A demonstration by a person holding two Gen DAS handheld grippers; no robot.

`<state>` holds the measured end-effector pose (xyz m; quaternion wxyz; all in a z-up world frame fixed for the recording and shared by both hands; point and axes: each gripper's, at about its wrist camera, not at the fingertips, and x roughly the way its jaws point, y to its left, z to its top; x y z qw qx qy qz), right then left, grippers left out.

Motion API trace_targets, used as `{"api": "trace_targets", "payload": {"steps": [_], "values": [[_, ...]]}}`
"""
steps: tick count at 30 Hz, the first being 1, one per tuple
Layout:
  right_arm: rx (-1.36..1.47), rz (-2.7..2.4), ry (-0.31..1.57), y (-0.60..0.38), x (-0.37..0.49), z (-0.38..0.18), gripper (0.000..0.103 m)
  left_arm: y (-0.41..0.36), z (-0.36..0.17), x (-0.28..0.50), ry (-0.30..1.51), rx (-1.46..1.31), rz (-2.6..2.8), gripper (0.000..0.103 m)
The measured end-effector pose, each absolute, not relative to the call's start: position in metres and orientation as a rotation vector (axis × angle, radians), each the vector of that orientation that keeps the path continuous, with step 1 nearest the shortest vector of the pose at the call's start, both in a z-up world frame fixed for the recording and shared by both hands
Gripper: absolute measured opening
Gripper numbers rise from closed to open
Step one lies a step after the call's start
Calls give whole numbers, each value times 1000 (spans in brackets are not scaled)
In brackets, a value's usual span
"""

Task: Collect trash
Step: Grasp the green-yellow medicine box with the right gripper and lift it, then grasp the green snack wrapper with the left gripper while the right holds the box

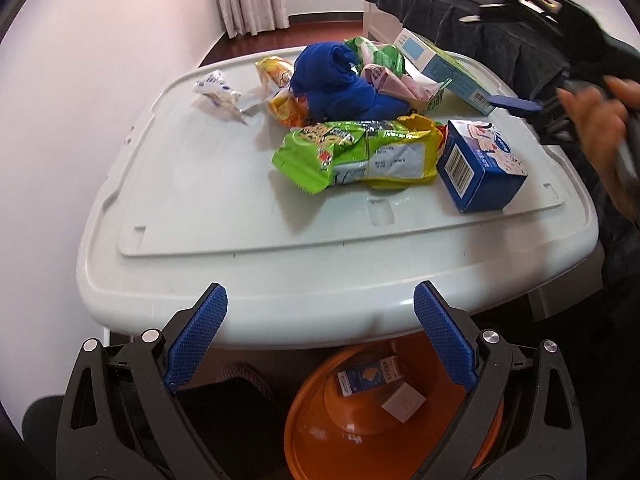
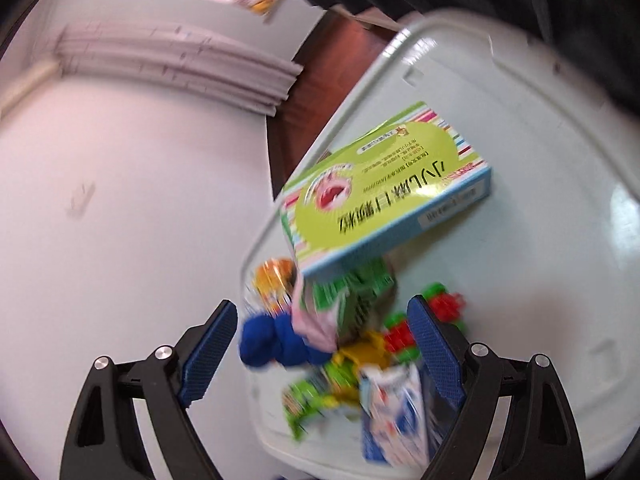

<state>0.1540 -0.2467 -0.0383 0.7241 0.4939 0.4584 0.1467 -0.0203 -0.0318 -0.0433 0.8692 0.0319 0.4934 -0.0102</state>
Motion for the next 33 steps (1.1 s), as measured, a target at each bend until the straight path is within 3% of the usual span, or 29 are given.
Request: {"api": "trace_targets", "payload": {"steps": [8, 10, 11, 12, 15, 24, 33], "values": [[1393, 199, 933, -238, 189, -93, 91, -26, -52, -6, 1047, 51, -41, 92], [1394, 199, 907, -234, 198, -95, 80, -24, -54, -4, 1049, 55, -34, 92], [1393, 226, 904, -232, 201, -94, 53, -23, -55, -4, 1051, 54, -30, 92], [1384, 248, 887, -231, 200, -89, 41, -22, -55, -3, 1053, 49, -28, 92], [1152, 278, 837, -229, 195, -46, 32, -19, -54, -4, 1046, 27, -28, 92], [502, 312, 733, -224, 110, 64, 31, -26, -34, -9, 952, -17, -55, 92], [211, 331, 747, -210, 29, 62, 32, -35, -24, 33, 914, -60, -109, 92]]}}
